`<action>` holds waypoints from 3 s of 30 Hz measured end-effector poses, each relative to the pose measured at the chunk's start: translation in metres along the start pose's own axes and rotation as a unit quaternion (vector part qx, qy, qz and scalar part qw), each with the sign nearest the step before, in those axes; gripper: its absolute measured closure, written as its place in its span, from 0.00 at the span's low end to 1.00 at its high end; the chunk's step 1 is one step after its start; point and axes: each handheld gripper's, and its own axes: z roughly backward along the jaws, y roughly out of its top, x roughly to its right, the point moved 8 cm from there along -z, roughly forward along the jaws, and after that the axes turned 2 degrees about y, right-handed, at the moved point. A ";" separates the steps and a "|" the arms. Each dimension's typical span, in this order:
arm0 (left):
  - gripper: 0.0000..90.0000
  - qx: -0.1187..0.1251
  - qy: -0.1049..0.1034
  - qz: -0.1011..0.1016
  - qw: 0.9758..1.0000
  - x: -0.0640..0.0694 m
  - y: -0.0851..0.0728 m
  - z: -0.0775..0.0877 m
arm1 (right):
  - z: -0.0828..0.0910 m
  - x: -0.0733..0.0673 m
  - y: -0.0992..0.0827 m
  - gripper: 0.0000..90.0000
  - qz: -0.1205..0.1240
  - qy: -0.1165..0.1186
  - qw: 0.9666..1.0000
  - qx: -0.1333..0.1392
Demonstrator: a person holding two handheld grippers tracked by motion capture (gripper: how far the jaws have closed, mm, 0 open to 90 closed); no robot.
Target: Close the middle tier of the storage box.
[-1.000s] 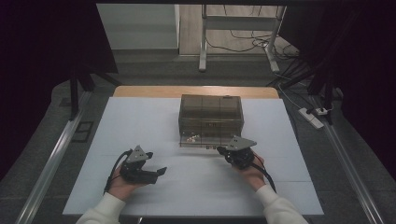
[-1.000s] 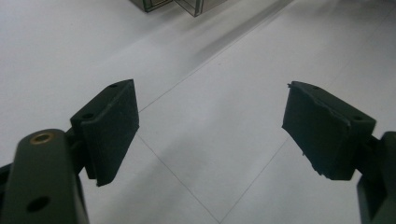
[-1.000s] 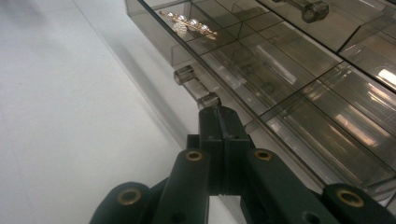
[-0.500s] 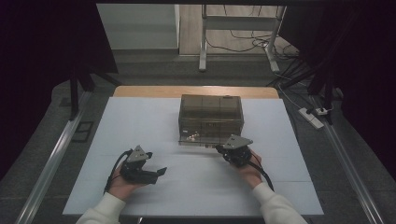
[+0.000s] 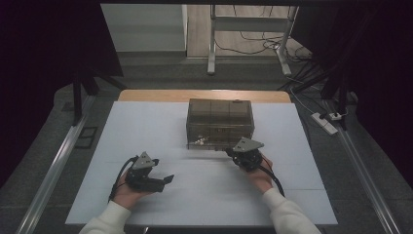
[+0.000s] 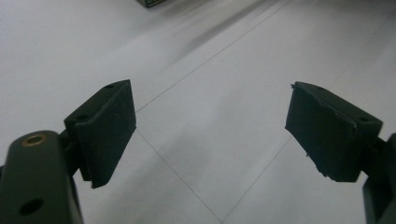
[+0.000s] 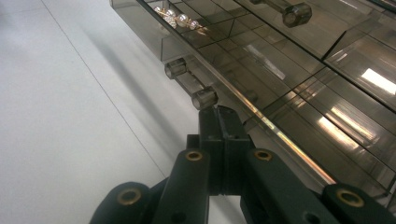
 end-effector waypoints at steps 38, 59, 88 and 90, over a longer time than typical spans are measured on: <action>0.18 -0.001 0.003 -0.004 1.000 0.000 -0.001 0.000 | -0.013 0.018 0.005 0.99 -0.013 -0.015 1.000 0.004; 0.18 -0.003 0.003 -0.006 1.000 0.000 -0.002 -0.001 | -0.021 0.026 0.007 0.99 -0.018 -0.020 1.000 0.002; 0.18 -0.004 0.004 -0.006 1.000 0.000 -0.002 -0.001 | -0.031 0.039 0.009 0.99 -0.028 -0.029 0.999 0.006; 0.18 -0.004 0.004 -0.005 1.000 -0.001 -0.002 -0.001 | -0.031 0.039 0.009 0.99 -0.028 -0.029 0.999 0.006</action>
